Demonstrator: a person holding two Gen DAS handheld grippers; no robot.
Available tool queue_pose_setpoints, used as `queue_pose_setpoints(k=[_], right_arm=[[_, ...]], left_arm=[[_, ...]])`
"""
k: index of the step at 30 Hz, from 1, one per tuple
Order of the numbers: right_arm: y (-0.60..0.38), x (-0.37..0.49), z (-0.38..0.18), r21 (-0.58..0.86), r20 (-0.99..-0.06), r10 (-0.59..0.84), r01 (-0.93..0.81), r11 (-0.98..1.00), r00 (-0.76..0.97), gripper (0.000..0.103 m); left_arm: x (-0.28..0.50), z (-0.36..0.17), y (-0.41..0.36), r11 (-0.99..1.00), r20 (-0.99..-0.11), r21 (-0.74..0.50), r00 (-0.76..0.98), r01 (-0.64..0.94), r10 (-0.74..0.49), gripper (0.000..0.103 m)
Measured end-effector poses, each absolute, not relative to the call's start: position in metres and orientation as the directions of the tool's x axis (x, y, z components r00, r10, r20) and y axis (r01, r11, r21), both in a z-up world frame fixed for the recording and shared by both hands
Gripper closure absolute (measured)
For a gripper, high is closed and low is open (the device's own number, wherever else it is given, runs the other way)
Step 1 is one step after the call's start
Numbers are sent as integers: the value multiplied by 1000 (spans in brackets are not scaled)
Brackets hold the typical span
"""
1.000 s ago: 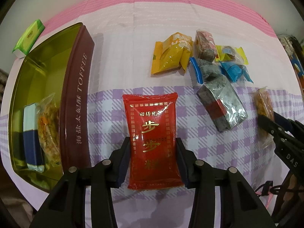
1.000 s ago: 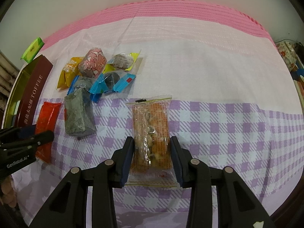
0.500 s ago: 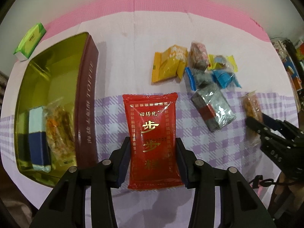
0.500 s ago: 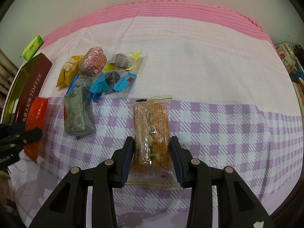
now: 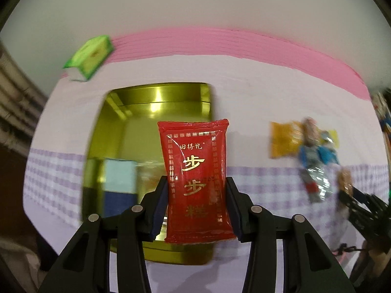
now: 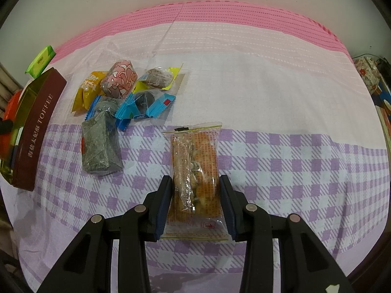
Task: Organize snacks
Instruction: 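Carry the red packet over the gold tin with the left gripper, then release the red packet into the tin while the right carries the biscuit bag over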
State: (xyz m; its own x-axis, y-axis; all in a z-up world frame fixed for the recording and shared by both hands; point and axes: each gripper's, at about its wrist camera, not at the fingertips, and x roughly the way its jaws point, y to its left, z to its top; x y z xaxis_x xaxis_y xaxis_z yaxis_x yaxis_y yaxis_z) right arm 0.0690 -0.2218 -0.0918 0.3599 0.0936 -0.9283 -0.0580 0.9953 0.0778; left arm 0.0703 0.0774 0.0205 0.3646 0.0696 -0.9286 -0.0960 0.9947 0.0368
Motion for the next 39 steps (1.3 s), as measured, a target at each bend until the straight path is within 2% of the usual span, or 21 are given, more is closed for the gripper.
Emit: queue_pose_setpoints(k=[12,28,39], right_arm=[[-222,70,-93,56,-934,68,-44,997,351,64],[-219,73,-94,53,-940,60,-30,998,336,64],[-220,78,-95,36,-947,43,-28,999,318,65]], left_arm=[[64,-5,159,974,-928,124,325,-190,181,58],[65,-40,172,978,-951,156,247,-141,188,58],[61,-43,173,980,-951,142,257,-136,174,55]])
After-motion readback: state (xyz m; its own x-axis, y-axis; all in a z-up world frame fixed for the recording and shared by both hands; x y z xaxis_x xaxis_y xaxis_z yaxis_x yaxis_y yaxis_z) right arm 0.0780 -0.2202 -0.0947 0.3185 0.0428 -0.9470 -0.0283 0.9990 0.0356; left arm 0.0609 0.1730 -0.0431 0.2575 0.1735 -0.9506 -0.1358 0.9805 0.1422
